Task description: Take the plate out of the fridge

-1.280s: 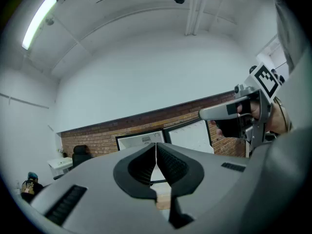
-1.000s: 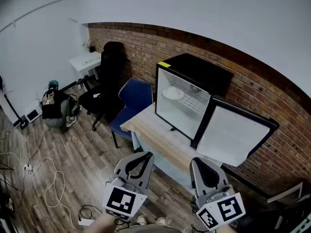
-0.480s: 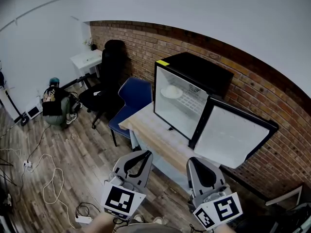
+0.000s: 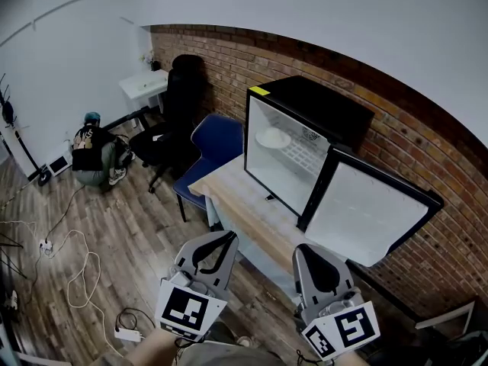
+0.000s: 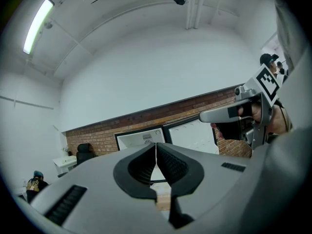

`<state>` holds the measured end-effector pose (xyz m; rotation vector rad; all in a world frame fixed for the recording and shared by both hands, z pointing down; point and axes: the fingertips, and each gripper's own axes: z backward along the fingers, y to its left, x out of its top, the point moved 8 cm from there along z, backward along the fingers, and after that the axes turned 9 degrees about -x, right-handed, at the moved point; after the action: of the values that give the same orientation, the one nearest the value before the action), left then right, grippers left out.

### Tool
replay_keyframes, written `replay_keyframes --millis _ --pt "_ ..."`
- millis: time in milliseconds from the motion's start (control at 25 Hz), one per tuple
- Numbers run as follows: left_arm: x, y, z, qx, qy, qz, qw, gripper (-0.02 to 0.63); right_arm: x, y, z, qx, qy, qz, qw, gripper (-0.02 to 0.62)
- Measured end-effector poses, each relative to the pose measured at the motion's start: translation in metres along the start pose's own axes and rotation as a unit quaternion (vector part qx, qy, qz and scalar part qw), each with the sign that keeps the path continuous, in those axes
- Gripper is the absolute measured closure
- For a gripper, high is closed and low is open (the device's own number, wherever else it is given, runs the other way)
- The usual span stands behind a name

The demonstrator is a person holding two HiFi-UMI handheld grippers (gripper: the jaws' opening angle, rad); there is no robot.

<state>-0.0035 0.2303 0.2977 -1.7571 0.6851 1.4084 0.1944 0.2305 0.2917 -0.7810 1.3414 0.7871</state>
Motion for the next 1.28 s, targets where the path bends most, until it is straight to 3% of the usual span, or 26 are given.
replay_keyframes --millis 400,640,840,1280 --pt "-0.01 0.009 -0.014 0.005 0.004 0.008 1.0 0.586 -0.01 -0.009 -0.019 0.002 0.0 -0.002 1.0 0.563" --pt "-0.019 0.025 -0.036 -0.008 -0.004 -0.009 0.9999 0.586 -0.017 -0.018 -0.041 -0.006 0.0 0.004 1.0 0.563" --pt "-0.023 0.045 -0.053 -0.009 -0.003 0.01 0.9999 0.586 -0.021 -0.024 -0.068 -0.011 0.004 0.006 1.0 0.563" --pt "-0.037 0.113 -0.1 -0.017 0.001 0.012 0.9998 0.586 -0.033 -0.039 -0.149 -0.019 0.022 0.002 1.0 0.563"
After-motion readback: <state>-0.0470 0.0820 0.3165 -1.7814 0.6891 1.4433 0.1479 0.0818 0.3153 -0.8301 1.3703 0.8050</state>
